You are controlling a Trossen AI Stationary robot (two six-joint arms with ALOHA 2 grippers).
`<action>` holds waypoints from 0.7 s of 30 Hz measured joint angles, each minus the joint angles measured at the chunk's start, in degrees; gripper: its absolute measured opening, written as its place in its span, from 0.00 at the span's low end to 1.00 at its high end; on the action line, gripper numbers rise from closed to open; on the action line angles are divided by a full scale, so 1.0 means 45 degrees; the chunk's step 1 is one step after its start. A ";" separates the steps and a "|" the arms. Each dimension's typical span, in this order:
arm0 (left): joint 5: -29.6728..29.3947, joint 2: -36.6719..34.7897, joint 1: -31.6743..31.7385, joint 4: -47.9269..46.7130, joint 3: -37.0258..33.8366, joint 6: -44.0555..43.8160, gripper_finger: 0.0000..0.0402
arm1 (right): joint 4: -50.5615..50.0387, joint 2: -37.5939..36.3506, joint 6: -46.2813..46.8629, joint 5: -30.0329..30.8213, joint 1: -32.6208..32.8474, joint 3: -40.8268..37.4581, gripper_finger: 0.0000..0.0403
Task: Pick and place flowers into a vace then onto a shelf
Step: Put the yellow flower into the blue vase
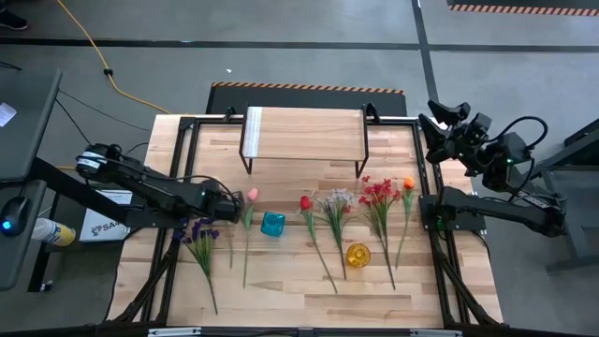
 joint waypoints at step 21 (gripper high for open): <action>-0.2004 -0.0627 0.0009 -0.6390 0.4083 0.0172 0.07 | -0.0536 -0.0002 -0.0040 0.0002 -0.0005 0.0000 0.71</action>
